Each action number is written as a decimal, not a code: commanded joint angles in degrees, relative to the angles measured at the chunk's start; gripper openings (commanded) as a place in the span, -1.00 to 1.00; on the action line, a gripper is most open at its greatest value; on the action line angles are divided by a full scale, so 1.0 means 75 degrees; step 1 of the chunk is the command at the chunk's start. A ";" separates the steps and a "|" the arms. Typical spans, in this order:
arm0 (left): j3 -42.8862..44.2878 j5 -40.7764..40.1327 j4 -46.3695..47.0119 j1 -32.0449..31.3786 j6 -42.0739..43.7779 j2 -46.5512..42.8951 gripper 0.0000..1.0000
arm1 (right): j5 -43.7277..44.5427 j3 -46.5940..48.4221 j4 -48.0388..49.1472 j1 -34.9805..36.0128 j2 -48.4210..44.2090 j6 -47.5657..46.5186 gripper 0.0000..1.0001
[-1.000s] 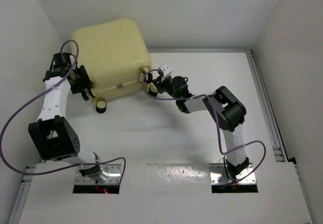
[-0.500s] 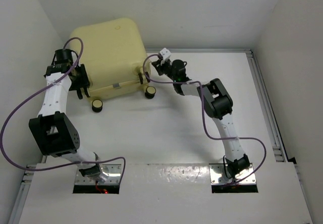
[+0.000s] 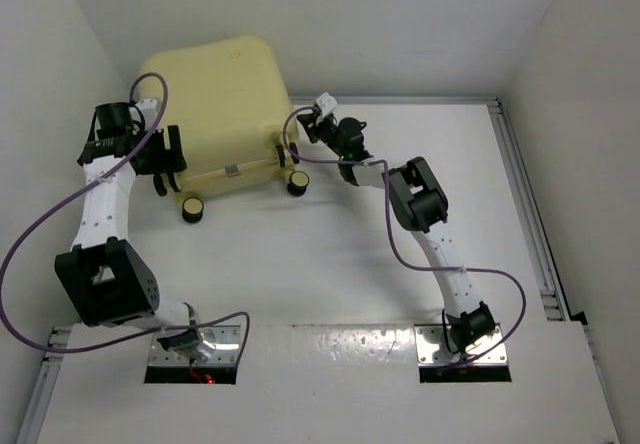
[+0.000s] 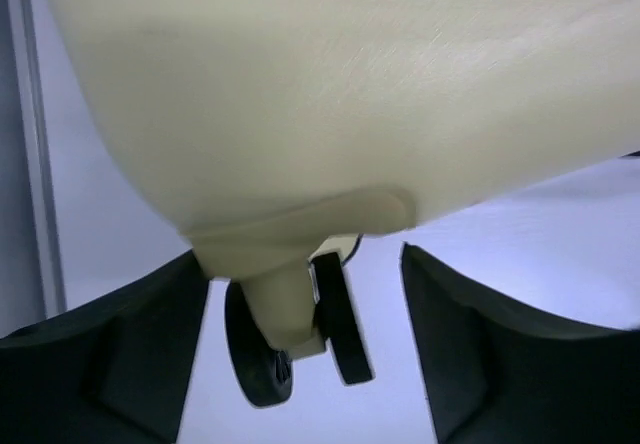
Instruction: Pack the luggage
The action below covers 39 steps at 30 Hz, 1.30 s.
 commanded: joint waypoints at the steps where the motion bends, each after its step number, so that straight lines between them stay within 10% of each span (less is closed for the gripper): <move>1: 0.0763 0.2602 0.2510 -0.0201 0.0828 -0.0694 0.65 | 0.0510 -0.0686 0.0315 -0.0259 -0.0618 0.0036 -1.00; 7: 0.0871 0.2673 0.3187 -0.0131 -0.1068 -0.1257 0.86 | 0.0393 -0.0885 0.0257 -0.0177 -0.0736 -0.0022 -1.00; 11: 0.0670 0.0302 0.3635 0.0208 -0.2174 -0.1189 0.76 | 0.0183 -0.0874 0.0234 -0.0259 -0.0759 -0.0081 -1.00; 14: 0.0939 -0.1564 0.3624 0.0407 -0.2256 -0.0396 0.18 | -0.0040 -0.0979 0.0175 -0.0341 -0.0829 -0.0104 -1.00; 18: 0.2331 -0.3302 0.3049 0.0596 -0.2139 0.1399 0.08 | -0.0287 -0.1120 0.0210 -0.0458 -0.0923 -0.0233 -1.00; 29: 0.4607 -0.3176 0.2884 0.0444 -0.2080 0.4938 0.08 | -0.0485 -0.1997 0.0069 -0.1113 -0.1824 -0.0198 -1.00; 39: 0.5862 -0.1666 0.3306 0.0058 -0.1472 0.6090 0.19 | -0.1060 -0.5442 0.0315 -0.1911 -0.3957 -0.0351 -1.00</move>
